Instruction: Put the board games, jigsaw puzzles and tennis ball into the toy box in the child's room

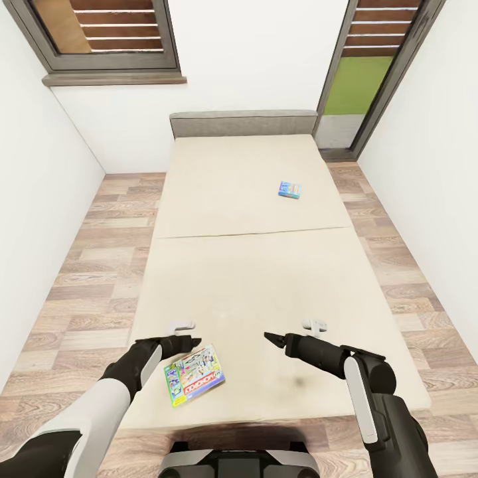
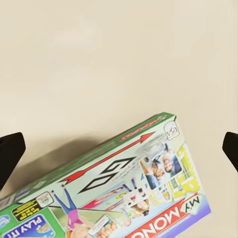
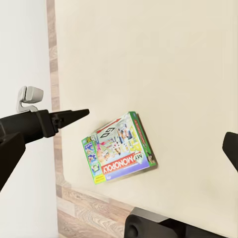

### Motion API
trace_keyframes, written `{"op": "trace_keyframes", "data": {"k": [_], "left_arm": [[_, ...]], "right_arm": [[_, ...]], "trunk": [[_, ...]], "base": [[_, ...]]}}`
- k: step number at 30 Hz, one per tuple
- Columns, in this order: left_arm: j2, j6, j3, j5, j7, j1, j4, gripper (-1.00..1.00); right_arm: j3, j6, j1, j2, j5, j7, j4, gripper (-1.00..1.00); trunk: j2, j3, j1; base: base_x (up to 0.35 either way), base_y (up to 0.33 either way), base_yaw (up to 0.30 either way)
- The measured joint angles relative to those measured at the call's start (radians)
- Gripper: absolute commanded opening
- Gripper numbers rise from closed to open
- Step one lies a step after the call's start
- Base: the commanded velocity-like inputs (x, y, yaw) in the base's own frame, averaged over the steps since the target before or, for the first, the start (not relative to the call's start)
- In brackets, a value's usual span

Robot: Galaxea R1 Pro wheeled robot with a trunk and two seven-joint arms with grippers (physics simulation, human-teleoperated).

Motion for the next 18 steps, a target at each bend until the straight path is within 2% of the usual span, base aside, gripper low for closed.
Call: {"op": "trace_keyframes", "data": {"k": [18], "left_arm": [[-0.002, 0.001, -0.005, -0.002, 0.003, 0.000, -0.001, 1.00]], "right_arm": [[-0.001, 0.003, 0.000, 0.000, 0.000, 0.000, -0.001, 1.00]], "trunk": [[0.000, -0.021, 0.000]], "base": [[0.000, 0.000, 0.000]]}}
